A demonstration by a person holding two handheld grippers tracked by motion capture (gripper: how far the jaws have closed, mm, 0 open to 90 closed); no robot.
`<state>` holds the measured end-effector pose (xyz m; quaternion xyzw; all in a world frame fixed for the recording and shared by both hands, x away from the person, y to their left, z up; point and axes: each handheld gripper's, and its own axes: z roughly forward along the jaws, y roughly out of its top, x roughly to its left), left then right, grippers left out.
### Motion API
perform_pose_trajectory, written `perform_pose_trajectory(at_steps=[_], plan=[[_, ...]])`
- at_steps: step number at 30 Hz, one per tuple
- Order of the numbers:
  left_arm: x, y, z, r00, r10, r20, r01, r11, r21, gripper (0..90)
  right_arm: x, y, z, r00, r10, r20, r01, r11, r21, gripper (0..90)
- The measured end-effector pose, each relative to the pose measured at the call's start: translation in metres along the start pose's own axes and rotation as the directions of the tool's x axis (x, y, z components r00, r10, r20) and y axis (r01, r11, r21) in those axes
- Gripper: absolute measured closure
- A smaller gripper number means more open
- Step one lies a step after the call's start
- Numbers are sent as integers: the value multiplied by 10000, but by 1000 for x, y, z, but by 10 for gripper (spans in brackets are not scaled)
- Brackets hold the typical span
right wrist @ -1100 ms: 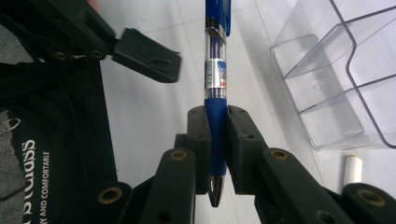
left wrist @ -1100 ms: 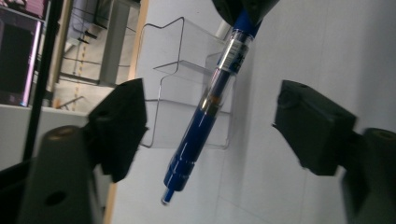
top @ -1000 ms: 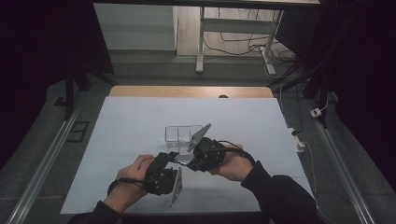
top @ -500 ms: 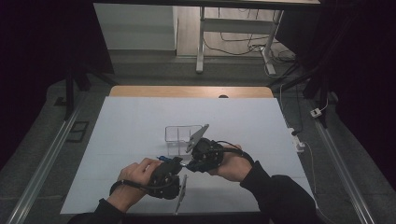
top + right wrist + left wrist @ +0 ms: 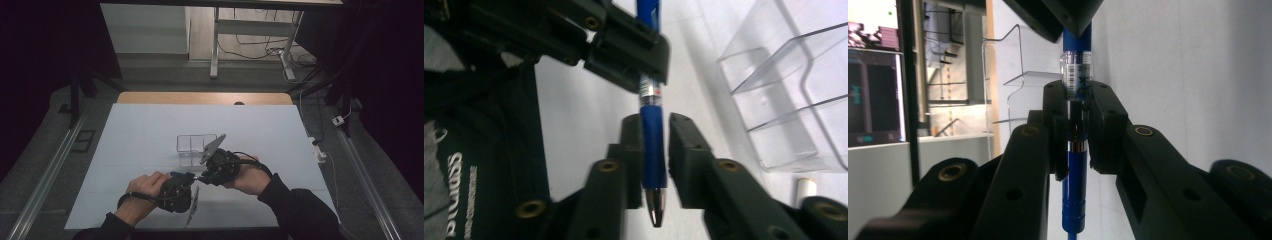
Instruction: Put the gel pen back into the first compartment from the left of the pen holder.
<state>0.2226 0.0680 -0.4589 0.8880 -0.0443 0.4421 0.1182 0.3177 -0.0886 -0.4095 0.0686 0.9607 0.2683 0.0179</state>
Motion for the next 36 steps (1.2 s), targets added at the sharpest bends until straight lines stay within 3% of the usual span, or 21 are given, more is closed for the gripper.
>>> perform_pose_trajectory(at_steps=[4,5,11,13,14,17,19,20,22,28,31,34,36], plan=[[4,-4,2,9972,-614,429,620,9980,-140,790,-3,-4,-6,9994,306,190,-298,9988,-394,632],[4,-6,3,9936,-989,540,1008,9943,-339,789,-4,-6,-7,9991,364,214,-352,9980,-522,605],[14,-13,3,9808,-1605,1106,1631,9865,-143,789,-4,-17,-12,9980,451,441,-400,9932,-1090,447],[15,-15,4,9676,-2179,1276,2236,9741,-320,789,-4,-21,-14,9972,587,455,-522,9897,-1333,394],[17,-17,4,9640,-2282,1365,2335,9721,-236,789,-4,-23,-14,9969,621,479,-545,9879,-1455,368],[20,-22,7,9420,-2943,1615,3027,9526,-300,789,-3,-30,-16,9948,894,487,-791,9801,-1822,311],[23,-26,8,9238,-3383,1792,3497,9362,-355,789,-3,-35,-18,9935,984,566,-851,9755,-2028,283],[23,-27,9,9101,-3690,1884,3837,9223,-468,789,-2,-38,-18,9926,1070,574,-928,9734,-2096,268],[27,-32,8,8946,-3977,2037,4152,9083,-500,789,-1,-43,-19,9899,1256,660,-1081,9687,-2235,242],[36,-44,9,8217,-5109,2525,5428,8366,-737,789,1,-57,-19,9842,1574,816,-1324,9585,-2524,170],[41,-50,9,7786,-5595,2841,6019,7939,-860,789,2,-64,-20,9801,1770,897,-1473,9519,-2686,142],[45,-55,9,7423,-5958,3066,6476,7553,-1002,789,3,-72,-21,9742,2044,952,-1706,9443,-2814,122],[49,-58,9,7093,-6241,3277,6836,7225,-1035,788,3,-77,-22,9692,2252,994,-1887,9390,-2874,104]])
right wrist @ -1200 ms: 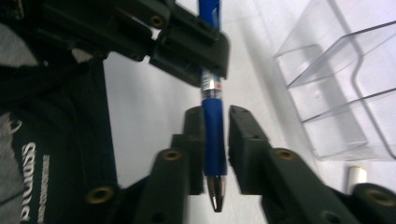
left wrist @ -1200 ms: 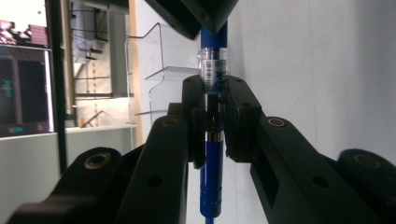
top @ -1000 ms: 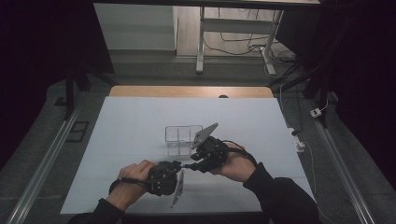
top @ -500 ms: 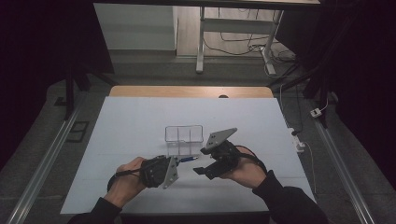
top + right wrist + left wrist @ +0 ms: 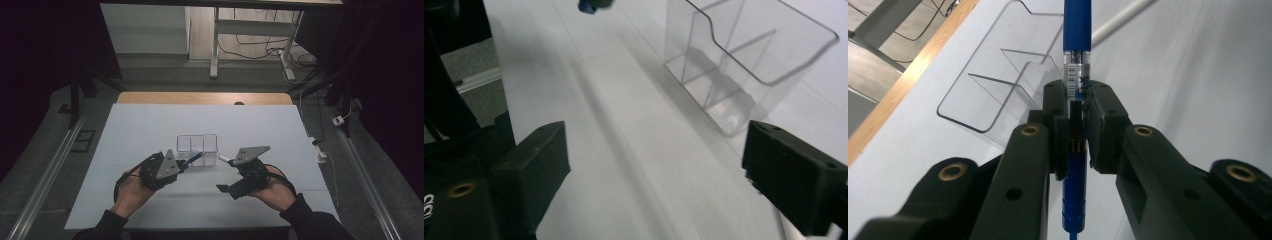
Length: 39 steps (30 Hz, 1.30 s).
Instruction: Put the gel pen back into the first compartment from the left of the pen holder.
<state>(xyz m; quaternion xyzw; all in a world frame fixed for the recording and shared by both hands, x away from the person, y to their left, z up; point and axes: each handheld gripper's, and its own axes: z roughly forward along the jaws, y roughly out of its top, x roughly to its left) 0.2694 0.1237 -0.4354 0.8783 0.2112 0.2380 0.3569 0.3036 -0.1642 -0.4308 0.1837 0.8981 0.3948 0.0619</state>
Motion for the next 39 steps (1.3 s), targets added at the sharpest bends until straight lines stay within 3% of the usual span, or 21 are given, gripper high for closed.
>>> perform_pose_trajectory(at_steps=[6,10,14,18,26,34,39], plan=[[12,-3,-3,9924,-1148,440,1173,9914,-587,788,-3,-14,-6,9980,425,459,-422,9991,-81,66],[18,-5,-3,9862,-1569,536,1613,9827,-911,788,-3,-23,-8,9960,478,756,-471,9988,-111,25],[26,-6,-3,9766,-2047,666,2117,9691,-1262,788,-3,-30,-11,9941,666,853,-662,9978,-83,6],[35,-6,-3,9632,-2547,855,2658,9497,-1653,789,-2,-36,-15,9921,809,955,-796,9967,-179,0],[48,-7,3,9458,-3127,875,3243,9228,-2080,788,0,-47,-23,9865,984,1310,-952,9950,-300,0],[59,-2,11,9349,-3434,900,3549,9028,-2429,788,0,-55,-28,9805,1240,1524,-1195,9921,-386,0],[66,-2,17,9211,-3765,988,3890,8829,-2629,788,0,-59,-31,9780,1296,1634,-1242,9913,-428,0]])
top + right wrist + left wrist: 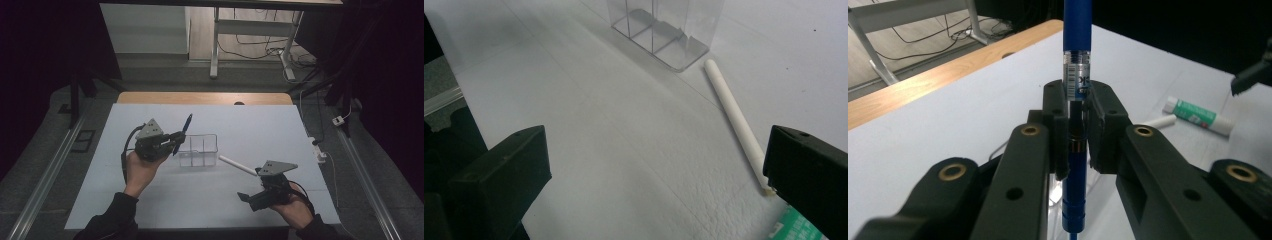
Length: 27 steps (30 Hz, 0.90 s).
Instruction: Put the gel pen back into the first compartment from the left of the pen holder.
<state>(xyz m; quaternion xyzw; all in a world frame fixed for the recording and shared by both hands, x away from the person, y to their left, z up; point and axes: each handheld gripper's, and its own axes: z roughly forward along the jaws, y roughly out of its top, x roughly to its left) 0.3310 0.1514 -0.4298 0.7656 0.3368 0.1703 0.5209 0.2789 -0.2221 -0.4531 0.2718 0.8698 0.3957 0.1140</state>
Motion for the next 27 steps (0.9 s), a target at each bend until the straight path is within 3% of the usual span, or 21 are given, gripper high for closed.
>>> perform_pose_trajectory(at_steps=[13,27], plan=[[12,0,17,9971,-766,-6,765,9962,-406,788,-2,-8,-6,9995,126,287,-129,9999,88,0],[16,-10,34,9971,-659,-380,659,9978,-5,787,-6,-12,-6,9986,238,468,-249,9994,229,0]])
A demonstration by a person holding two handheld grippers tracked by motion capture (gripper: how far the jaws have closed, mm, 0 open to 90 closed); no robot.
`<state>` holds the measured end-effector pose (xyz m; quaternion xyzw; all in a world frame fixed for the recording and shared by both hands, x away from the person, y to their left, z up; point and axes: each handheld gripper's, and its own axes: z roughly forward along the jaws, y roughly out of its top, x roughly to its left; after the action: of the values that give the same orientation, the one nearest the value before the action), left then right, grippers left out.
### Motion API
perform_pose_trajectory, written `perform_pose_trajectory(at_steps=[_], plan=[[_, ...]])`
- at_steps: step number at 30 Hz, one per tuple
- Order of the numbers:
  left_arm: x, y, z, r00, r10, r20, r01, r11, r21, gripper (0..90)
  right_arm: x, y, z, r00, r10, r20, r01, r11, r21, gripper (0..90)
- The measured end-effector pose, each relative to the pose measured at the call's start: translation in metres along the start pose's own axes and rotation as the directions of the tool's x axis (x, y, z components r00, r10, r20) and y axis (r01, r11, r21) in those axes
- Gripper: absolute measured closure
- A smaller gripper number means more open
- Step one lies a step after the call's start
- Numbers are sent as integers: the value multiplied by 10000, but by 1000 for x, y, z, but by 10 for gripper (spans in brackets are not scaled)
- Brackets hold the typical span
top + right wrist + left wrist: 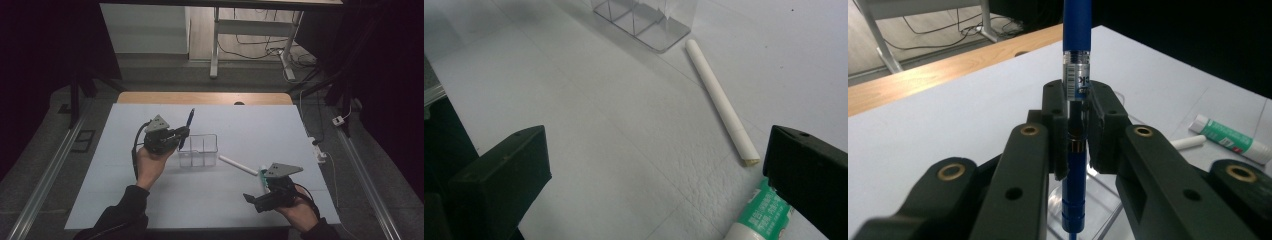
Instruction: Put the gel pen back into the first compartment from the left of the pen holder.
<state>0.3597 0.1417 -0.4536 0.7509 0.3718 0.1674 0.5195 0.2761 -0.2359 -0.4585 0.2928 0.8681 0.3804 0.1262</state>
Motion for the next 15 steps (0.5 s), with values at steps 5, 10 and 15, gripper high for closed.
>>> perform_pose_trajectory(at_steps=[5,10,15], plan=[[0,-7,4,10000,-7,-51,8,9998,200,786,0,-2,1,10000,-29,60,28,9999,136,0],[-2,-13,11,9999,6,-107,0,9986,533,785,0,-3,3,9998,-149,99,146,9996,245,0],[0,-18,15,9998,-119,-141,129,9971,747,780,1,-4,4,9997,-240,79,237,9992,324,0]])
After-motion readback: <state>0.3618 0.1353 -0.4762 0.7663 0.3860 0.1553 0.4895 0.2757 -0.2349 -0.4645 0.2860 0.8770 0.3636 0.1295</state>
